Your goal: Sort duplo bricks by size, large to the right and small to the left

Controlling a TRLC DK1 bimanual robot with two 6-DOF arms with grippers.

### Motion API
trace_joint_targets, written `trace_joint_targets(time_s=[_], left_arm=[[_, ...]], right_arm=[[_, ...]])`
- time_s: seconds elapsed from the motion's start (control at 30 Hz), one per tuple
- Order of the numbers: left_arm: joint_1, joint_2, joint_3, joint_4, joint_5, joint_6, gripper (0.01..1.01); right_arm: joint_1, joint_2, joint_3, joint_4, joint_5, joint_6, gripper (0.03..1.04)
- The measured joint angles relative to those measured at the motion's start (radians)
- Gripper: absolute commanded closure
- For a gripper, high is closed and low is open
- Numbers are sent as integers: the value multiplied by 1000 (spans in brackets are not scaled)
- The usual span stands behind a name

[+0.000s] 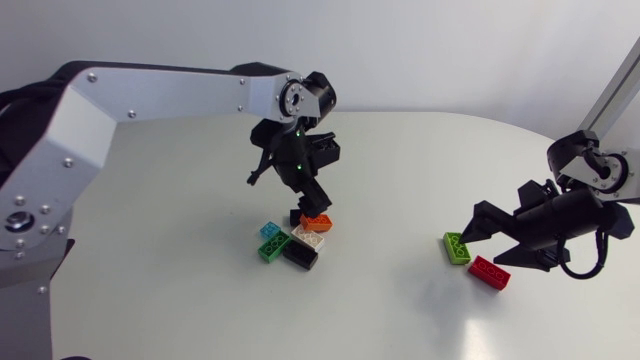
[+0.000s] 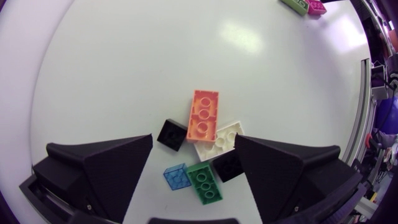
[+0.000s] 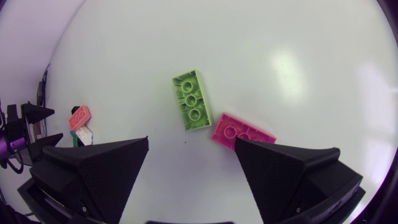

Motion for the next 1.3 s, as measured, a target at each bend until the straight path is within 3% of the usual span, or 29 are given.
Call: trace_joint_targets(time_s=[0.37, 0.57, 0.73, 0.9, 1.3], left_arm=[[-75, 166, 79, -152, -51, 102, 57], [-88, 235, 235, -213, -51, 101, 95], [-92, 251, 287, -246, -59, 101, 274], [-103, 296, 299, -253, -59, 101, 711], [-139, 343, 385, -253, -62, 71, 749]], right_arm=[[0, 1, -34, 49, -21, 0, 66], [0, 19, -51, 89, -48, 0, 66], [-9, 49, -61, 98, -69, -9, 66], [-26, 52, -62, 98, -82, -23, 66], [-74, 52, -82, 101, -109, -57, 66]])
